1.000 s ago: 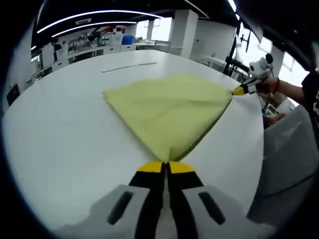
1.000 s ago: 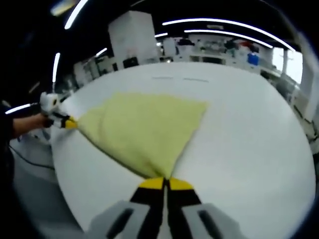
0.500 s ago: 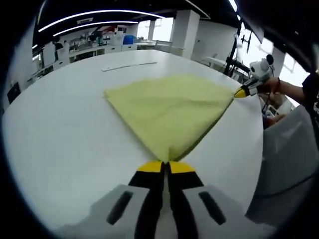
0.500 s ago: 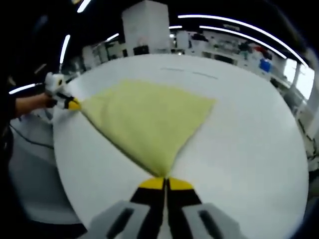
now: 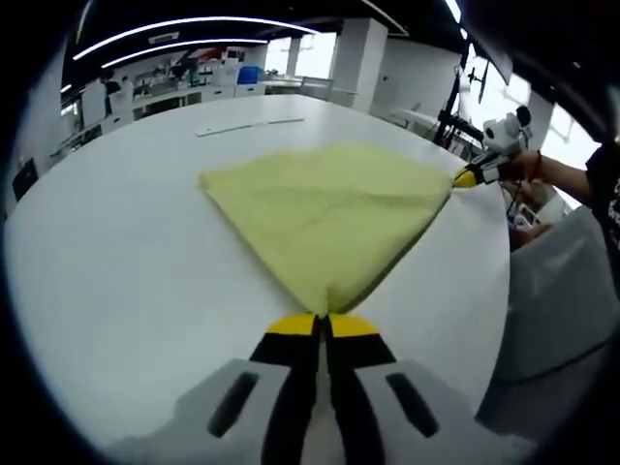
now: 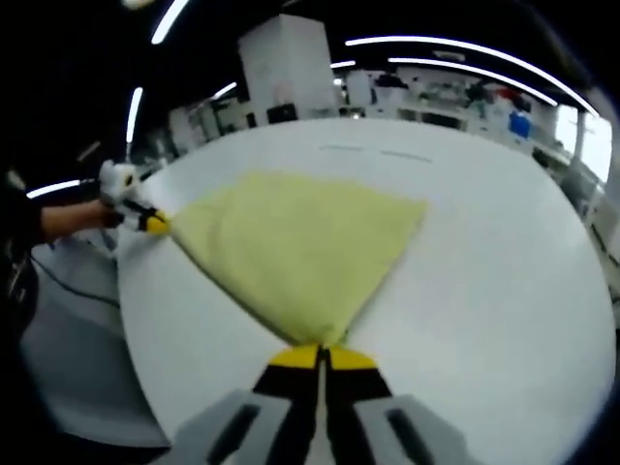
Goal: Fold the garment on the visible template until the final outline fits inside the template.
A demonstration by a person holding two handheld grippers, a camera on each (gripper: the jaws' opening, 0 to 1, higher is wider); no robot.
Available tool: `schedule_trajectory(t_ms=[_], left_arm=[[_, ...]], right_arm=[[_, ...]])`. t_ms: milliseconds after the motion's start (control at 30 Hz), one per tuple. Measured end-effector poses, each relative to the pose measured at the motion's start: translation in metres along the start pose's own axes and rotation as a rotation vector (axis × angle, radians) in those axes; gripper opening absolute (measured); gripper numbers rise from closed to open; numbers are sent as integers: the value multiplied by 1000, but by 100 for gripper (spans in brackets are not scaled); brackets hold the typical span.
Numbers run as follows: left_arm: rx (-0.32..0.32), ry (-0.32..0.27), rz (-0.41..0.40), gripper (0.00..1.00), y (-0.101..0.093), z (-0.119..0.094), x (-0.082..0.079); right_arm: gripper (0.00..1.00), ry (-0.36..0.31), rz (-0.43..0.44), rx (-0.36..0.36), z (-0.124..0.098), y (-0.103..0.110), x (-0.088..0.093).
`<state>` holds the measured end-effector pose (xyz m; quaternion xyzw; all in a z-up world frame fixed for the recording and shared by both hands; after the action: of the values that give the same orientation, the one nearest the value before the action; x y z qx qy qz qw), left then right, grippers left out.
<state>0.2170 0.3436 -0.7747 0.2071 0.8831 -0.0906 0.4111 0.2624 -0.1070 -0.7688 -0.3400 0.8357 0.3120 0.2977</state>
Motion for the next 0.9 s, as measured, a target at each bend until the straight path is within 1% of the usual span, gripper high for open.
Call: schedule_trajectory(t_ms=[133,233,333,533,600,633,667,767,867,900], left_arm=[[4,6,19,0,-2,-1,-1],[1,3,15,0,-3,-2,-2],[-3,2,7,0,0,-3,1],[-8,5,-3,0,-5,-6,3],[-18,4,-32,0,-6,-6,3],[-29,12,-104,0,-8,-8,4],[-29,16,-137,0,-8,-8,4],[-22,5,-129,0,-1,-8,6],[-27,5,-129,0,-3,-7,6],[-30,5,-135,0,-3,-7,6]], right_arm=[[0,3,13,-8,-1,0,1],[0,8,12,-9,-2,-1,3],[0,10,9,-9,-3,0,4],[0,2,14,0,-5,3,5],[0,5,13,-2,-5,5,5],[0,9,11,1,-5,6,4],[0,8,12,3,-5,8,3],[0,-5,21,16,-6,8,2],[0,-20,42,25,-6,7,1],[0,-32,72,26,-7,7,0]])
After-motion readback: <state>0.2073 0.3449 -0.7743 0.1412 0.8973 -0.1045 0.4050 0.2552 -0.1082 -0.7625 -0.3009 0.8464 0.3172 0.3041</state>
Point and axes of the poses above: the point that each gripper's makers call its tool centre point, and the gripper's own axes: z roughly forward along the fingers, y roughly to its left, x roughly out of its underside, the point moved 10 cm from there along -z, roughly backward along the fingers, and after that the axes turned 15 degrees about -x, right-handed, at the moved point
